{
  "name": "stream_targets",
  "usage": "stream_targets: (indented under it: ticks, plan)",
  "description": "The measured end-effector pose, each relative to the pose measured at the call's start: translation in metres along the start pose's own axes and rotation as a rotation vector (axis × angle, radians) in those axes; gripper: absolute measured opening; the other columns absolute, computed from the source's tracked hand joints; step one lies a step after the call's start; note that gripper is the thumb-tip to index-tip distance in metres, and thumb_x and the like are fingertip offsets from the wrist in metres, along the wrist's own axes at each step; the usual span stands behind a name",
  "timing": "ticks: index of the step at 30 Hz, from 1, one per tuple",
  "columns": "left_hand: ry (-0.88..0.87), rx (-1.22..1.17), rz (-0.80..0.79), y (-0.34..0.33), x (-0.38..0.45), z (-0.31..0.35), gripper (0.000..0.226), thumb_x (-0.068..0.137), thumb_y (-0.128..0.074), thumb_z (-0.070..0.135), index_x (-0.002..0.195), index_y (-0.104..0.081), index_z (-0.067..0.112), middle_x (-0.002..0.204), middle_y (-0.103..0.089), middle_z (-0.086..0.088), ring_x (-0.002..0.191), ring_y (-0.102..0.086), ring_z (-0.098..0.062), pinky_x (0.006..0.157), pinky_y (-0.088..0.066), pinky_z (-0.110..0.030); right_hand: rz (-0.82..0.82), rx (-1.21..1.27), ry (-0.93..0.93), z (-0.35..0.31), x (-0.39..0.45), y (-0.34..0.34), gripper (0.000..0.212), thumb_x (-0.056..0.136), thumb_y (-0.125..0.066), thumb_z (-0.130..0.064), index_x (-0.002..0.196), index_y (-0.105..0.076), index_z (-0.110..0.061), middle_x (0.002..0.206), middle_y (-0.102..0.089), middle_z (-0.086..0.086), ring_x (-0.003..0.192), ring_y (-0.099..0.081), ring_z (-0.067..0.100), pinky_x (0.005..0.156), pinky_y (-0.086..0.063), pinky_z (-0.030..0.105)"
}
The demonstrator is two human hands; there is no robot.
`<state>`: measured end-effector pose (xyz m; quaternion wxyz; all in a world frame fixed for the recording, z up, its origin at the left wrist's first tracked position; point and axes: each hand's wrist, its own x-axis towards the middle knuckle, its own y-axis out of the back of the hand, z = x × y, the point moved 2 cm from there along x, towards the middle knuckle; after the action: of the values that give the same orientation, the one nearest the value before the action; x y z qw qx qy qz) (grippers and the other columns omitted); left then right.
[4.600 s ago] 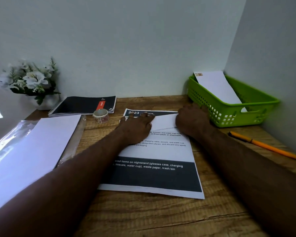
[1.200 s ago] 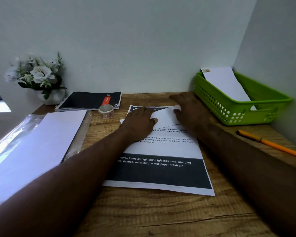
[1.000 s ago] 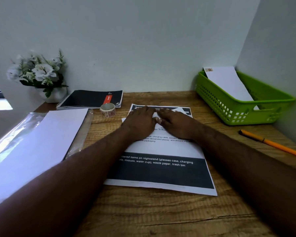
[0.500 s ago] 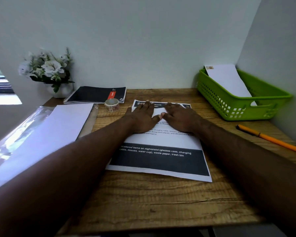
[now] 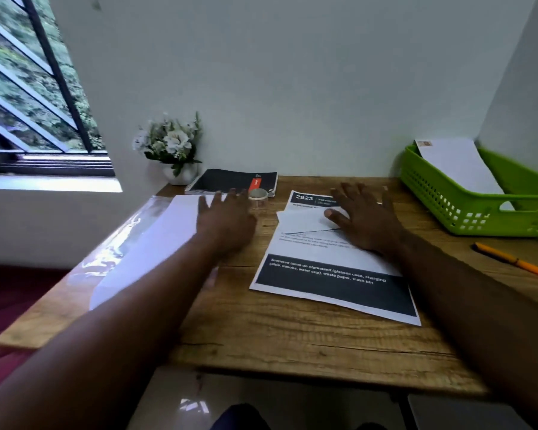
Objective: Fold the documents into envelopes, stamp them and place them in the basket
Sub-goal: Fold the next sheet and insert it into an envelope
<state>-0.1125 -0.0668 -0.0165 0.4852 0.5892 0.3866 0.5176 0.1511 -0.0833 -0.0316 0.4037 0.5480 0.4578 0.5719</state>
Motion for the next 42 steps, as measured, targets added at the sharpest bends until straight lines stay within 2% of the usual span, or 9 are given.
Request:
stream_targets:
  ticks: [4, 7, 10, 18, 21, 25, 29, 35, 42]
  plan:
    - [0.268, -0.013, -0.157, 0.005, -0.009, -0.058, 0.047, 0.086, -0.049, 0.056, 0.115, -0.057, 0.019, 0.126, -0.056, -0.006, 0.117, -0.050, -0.030, 0.095, -0.039, -0.047, 0.044, 0.077, 0.231, -0.047, -0.004, 0.012, 0.070, 0.090, -0.013, -0.068, 0.148, -0.026, -0.032, 0.160, -0.013, -0.005, 0.148, -0.005, 0.016, 0.117, 0.001, 0.050]
    - [0.245, -0.104, -0.096, 0.006, -0.010, -0.069, 0.044, 0.081, -0.057, 0.061, 0.082, -0.051, 0.017, 0.091, -0.059, -0.004, 0.083, -0.052, -0.024, 0.070, -0.044, -0.032, 0.037, 0.070, 0.353, -0.065, -0.007, 0.009, 0.073, 0.087, -0.012, -0.069, 0.145, -0.033, -0.031, 0.159, -0.019, -0.003, 0.147, -0.008, 0.016, 0.118, -0.003, 0.046]
    - [0.198, -0.099, -0.011, 0.016, -0.008, -0.068, 0.039, 0.083, -0.060, 0.048, 0.066, -0.046, 0.016, 0.087, -0.063, -0.007, 0.075, -0.051, -0.024, 0.065, -0.044, -0.030, -0.019, 0.073, 0.377, -0.062, -0.009, 0.005, 0.066, 0.092, -0.018, -0.066, 0.145, -0.034, -0.031, 0.158, -0.020, -0.003, 0.147, -0.010, 0.015, 0.118, -0.006, 0.042]
    - [0.192, -0.140, 0.202, 0.106, -0.001, -0.043, 0.016, 0.084, -0.052, 0.014, 0.090, -0.062, 0.004, 0.101, -0.064, -0.023, 0.090, -0.060, -0.040, 0.071, -0.046, -0.036, 0.129, 0.761, 0.250, -0.057, -0.018, 0.030, 0.038, 0.096, -0.045, -0.041, 0.125, -0.060, -0.021, 0.124, -0.053, -0.018, 0.116, -0.042, -0.010, 0.090, -0.020, -0.006]
    - [0.159, -0.292, 0.350, 0.145, 0.006, -0.024, 0.012, 0.080, -0.053, 0.015, 0.072, -0.056, 0.007, 0.075, -0.055, -0.016, 0.076, -0.057, -0.038, 0.064, -0.041, -0.030, 0.112, 0.951, 0.186, -0.057, -0.017, 0.035, 0.037, 0.094, -0.049, -0.041, 0.123, -0.063, -0.021, 0.125, -0.058, -0.016, 0.116, -0.050, -0.005, 0.093, -0.031, 0.003]
    - [0.059, -0.802, 0.595, 0.147, 0.018, 0.013, 0.041, 0.081, -0.057, 0.021, 0.051, -0.029, 0.017, 0.054, -0.020, -0.001, 0.053, -0.021, -0.017, 0.043, -0.020, -0.028, -0.079, 1.496, 0.060, -0.061, -0.018, 0.036, 0.048, 0.090, -0.058, -0.034, 0.137, -0.049, -0.024, 0.129, -0.060, -0.010, 0.117, -0.058, 0.014, 0.101, -0.046, 0.037]
    - [0.220, -1.298, 0.686, 0.092, 0.036, 0.040, 0.038, 0.084, -0.060, 0.025, 0.050, -0.045, 0.021, 0.054, -0.036, 0.002, 0.055, -0.034, -0.013, 0.054, -0.033, -0.025, -0.041, 1.738, 0.034, -0.053, -0.014, 0.038, 0.056, 0.087, -0.062, -0.002, 0.137, -0.046, -0.023, 0.120, -0.067, -0.007, 0.110, -0.064, 0.015, 0.087, -0.055, 0.034]
    - [0.266, -1.809, 0.132, 0.024, 0.035, 0.064, 0.014, 0.092, -0.060, 0.018, 0.102, -0.067, 0.010, 0.101, -0.072, -0.008, 0.092, -0.068, -0.028, 0.082, -0.057, -0.040, 0.196, 1.767, -0.171, -0.033, -0.010, 0.031, 0.065, 0.074, -0.069, 0.014, 0.130, -0.047, -0.009, 0.108, -0.071, 0.005, 0.097, -0.068, 0.020, 0.073, -0.056, 0.031]
    - [0.456, -1.866, 0.429, 0.013, 0.035, 0.049, 0.026, 0.089, -0.060, 0.004, 0.115, -0.061, 0.003, 0.105, -0.067, -0.011, 0.085, -0.065, -0.021, 0.082, -0.054, -0.036, -0.002, 1.876, -0.184, -0.042, -0.012, 0.024, 0.063, 0.074, -0.064, 0.019, 0.127, -0.052, -0.013, 0.116, -0.068, 0.007, 0.100, -0.067, 0.024, 0.068, -0.057, 0.034]
